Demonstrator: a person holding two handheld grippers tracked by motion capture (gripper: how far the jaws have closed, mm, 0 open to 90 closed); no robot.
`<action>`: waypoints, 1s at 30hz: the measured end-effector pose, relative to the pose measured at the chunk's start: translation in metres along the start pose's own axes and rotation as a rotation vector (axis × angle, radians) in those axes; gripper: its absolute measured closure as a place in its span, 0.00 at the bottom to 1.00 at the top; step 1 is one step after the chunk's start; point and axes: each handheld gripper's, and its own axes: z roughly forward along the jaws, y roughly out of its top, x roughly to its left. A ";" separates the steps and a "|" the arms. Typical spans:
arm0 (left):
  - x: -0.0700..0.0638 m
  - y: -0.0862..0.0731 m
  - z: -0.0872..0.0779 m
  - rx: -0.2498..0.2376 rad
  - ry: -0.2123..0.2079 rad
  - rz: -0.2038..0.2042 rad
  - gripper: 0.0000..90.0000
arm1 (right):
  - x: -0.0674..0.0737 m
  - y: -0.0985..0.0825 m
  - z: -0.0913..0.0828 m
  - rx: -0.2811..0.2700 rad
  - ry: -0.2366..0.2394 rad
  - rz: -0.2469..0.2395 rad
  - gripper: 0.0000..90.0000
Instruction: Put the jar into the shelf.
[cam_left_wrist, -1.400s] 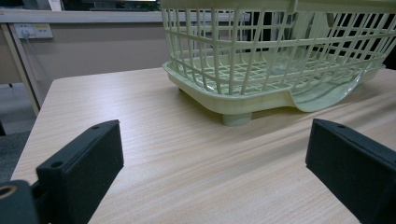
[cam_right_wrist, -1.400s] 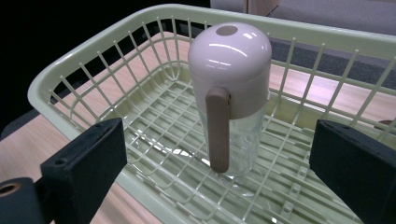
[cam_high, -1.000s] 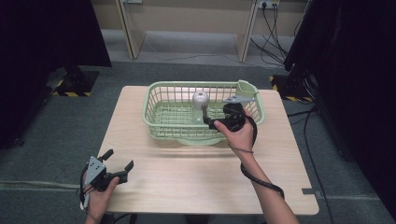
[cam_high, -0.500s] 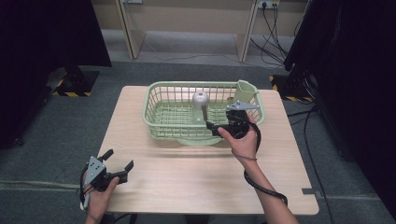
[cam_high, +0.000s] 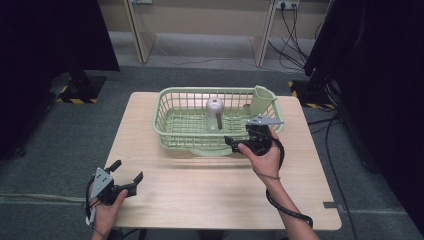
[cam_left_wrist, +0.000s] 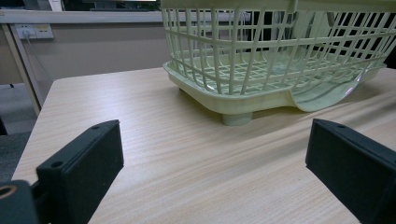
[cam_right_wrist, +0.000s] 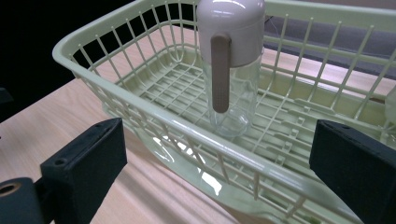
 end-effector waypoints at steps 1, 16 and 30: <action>0.000 0.000 0.000 -0.002 0.000 -0.002 0.04 | 0.000 -0.001 -0.001 -0.001 -0.003 -0.004 0.05; 0.000 0.000 0.000 -0.002 0.001 0.000 0.04 | -0.001 -0.024 -0.015 -0.006 -0.013 -0.002 0.05; 0.000 0.000 0.000 -0.003 0.002 0.000 0.04 | -0.010 -0.046 -0.034 -0.005 -0.051 0.004 0.05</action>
